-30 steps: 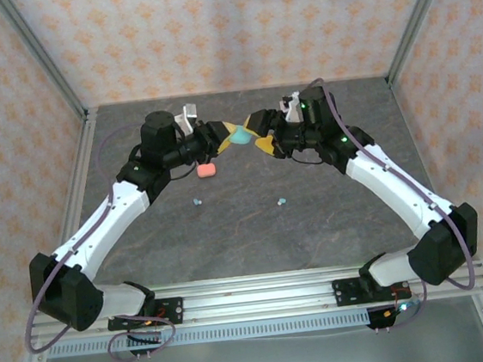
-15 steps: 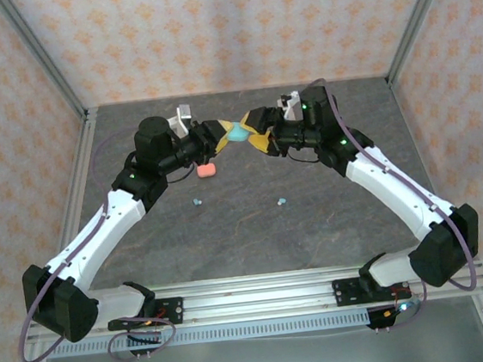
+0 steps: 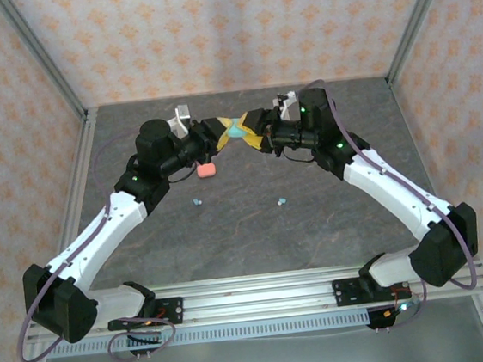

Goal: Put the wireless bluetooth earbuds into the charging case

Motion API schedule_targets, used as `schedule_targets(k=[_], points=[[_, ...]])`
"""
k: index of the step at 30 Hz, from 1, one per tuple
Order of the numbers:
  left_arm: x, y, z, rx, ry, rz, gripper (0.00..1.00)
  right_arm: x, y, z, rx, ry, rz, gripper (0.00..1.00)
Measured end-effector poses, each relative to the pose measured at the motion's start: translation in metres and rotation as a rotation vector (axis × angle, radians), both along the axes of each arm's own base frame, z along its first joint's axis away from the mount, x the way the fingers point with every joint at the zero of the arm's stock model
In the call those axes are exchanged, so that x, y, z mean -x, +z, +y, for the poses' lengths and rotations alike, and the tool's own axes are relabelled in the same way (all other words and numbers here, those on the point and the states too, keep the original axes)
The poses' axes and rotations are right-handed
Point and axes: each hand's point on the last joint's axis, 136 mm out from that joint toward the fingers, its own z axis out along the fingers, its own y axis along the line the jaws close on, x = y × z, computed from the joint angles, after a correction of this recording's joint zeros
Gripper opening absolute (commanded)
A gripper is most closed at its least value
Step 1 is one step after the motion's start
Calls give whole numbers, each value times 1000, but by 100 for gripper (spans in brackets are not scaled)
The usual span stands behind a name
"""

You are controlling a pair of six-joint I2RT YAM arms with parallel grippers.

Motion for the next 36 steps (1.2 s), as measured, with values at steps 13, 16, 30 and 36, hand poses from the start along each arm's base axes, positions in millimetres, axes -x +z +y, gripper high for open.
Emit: schedule_targets(k=[13,16,30,36], points=[[14,25,11,-131,-4,-220,54,2,15,-6,-65,6,0,16],[29,45,15,-223,-25,-380,62,2,22,-17,-74,-3,-5,15],[65,64,8,-598,-184,-1010,74,31,55,-21,-94,107,-15,15],[51,38,-7,-658,-272,-1043,68,40,61,-23,-98,126,-25,15]])
